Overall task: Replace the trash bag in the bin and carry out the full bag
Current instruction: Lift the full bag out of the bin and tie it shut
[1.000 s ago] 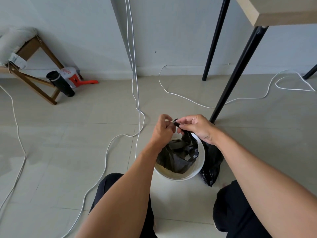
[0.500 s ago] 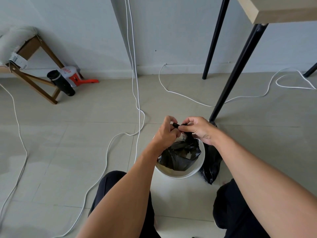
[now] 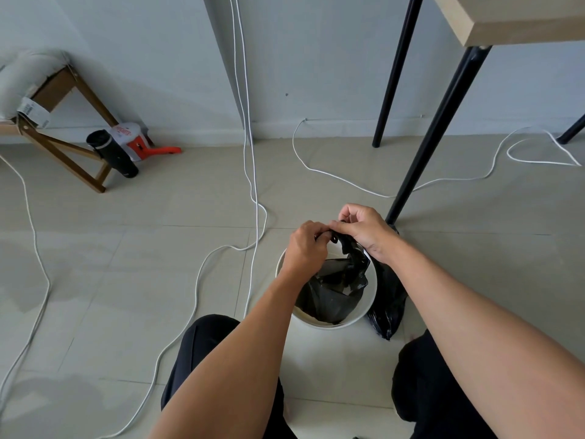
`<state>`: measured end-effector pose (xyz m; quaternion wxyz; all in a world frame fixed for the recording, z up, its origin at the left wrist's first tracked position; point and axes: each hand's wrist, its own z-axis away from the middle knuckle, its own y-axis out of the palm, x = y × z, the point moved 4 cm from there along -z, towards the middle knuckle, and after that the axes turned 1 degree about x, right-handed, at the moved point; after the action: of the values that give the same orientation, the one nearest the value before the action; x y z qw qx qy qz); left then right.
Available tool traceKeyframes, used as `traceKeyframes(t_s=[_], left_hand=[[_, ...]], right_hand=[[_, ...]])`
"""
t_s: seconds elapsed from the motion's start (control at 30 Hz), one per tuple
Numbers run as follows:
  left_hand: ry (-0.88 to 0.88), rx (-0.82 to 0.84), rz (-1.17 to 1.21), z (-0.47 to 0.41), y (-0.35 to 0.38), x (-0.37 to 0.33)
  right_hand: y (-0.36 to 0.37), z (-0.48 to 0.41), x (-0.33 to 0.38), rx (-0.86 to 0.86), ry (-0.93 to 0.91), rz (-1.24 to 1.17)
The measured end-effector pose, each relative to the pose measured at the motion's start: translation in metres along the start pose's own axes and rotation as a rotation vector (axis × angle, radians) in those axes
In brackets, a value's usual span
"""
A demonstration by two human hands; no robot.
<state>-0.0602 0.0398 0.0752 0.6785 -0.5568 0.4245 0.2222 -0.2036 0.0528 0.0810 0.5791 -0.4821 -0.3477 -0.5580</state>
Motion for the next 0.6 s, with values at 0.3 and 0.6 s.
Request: traceKeyframes(t_s=[0.3,0.6], left_hand=[[-0.021,0.076,0.066,0.0046,0.0007,0.0002],[-0.026,-0.022,0.232,0.0007,-0.0025,-0.0024]], right_hand=[[0.0054,0.0012,0.0005,0.004,0.175,-0.29],[0.0052,-0.0001,-0.0033,0.037,0.234,-0.352]])
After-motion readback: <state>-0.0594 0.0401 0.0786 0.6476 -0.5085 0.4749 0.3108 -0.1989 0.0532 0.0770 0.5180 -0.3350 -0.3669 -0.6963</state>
